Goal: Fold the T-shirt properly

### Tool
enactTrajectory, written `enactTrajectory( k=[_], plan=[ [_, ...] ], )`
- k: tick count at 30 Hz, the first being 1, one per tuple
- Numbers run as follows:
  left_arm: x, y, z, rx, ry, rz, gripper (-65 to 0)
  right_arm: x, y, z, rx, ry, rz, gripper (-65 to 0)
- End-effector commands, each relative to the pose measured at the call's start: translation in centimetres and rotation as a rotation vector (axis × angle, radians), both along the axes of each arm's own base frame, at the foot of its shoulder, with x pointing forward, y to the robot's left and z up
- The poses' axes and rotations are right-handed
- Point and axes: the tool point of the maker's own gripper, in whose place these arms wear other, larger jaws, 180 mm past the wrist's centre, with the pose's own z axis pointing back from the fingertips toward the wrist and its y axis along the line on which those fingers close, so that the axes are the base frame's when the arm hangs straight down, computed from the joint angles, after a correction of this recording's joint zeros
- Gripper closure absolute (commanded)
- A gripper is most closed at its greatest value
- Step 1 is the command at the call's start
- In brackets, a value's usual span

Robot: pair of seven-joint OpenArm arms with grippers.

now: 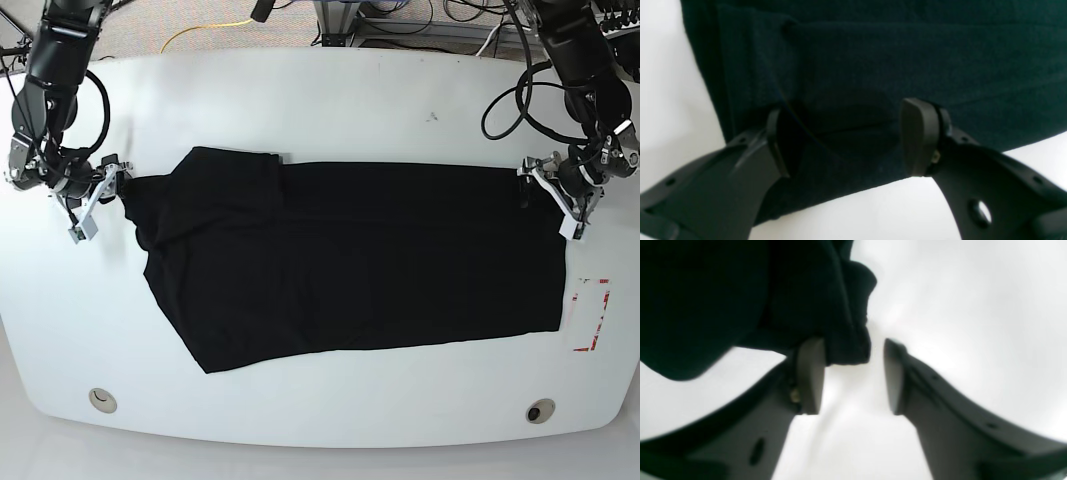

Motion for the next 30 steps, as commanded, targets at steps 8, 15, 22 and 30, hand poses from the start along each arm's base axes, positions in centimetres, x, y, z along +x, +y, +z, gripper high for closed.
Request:
enactTrajectory(
  k=[8, 15, 22, 30],
  plan=[
    [-1.5, 1.4, -1.1, 0.081, 0.1, -0.002, -40.8, 1.2, -3.4, 3.2, -0.091, -0.055, 0.002, -35.0],
    [-0.8, 1.4, 0.2, 0.104, 0.063, -0.01, -40.8, 1.3, 0.4, 4.5, -0.103, -0.119, 0.095, -35.2],
    [0.0, 0.9, 3.1, 0.133, -0.007, -0.04, -41.1, 1.4, 2.3, 4.5, -0.027, -0.157, 0.03, -35.4],
    [0.5, 2.4, 7.3, 0.183, -0.092, -0.017, -41.4, 1.5, 3.2, 2.2, 0.054, -0.11, -0.013, -35.2]
  ],
)
